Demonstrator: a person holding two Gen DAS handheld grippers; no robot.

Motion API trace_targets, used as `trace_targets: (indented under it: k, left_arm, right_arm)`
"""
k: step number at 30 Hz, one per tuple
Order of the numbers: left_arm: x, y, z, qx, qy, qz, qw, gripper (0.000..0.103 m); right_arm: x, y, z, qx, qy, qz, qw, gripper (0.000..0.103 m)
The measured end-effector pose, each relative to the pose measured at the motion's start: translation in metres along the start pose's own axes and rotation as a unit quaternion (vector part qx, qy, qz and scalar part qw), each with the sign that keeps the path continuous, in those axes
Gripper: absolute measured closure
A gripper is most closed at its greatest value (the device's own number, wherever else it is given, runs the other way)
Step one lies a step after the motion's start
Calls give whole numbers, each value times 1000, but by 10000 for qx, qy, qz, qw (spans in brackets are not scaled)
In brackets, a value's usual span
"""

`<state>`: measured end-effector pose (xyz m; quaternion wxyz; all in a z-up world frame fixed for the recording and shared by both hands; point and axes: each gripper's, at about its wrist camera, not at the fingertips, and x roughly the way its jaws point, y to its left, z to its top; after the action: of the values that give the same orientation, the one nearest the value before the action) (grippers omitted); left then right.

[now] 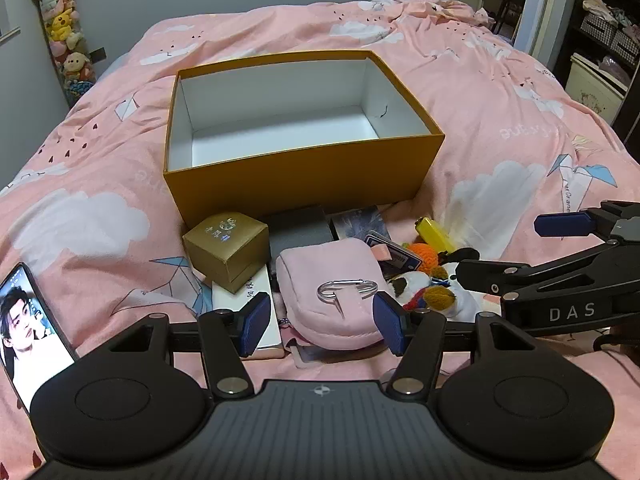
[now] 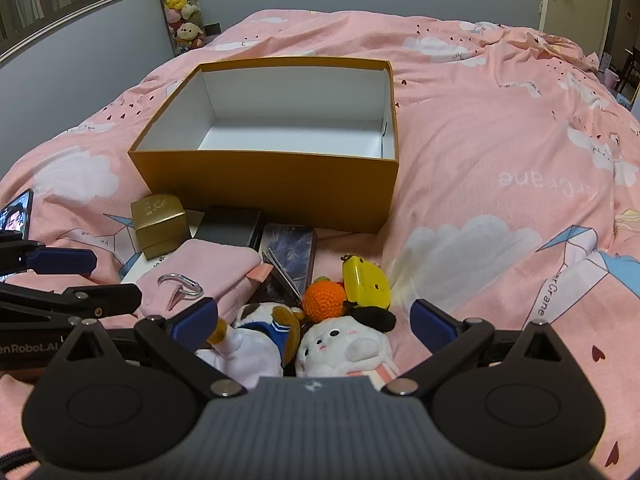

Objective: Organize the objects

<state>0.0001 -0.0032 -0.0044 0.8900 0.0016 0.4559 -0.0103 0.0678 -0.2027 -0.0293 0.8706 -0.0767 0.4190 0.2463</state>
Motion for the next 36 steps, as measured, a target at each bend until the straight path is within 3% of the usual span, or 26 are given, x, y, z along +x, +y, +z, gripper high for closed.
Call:
trace_targets:
  k: [36]
  left_arm:
    - [5,0,0,-15,127,-27,9999,33]
  right_arm:
    - [7,-4,1,100,253,88,9996,1]
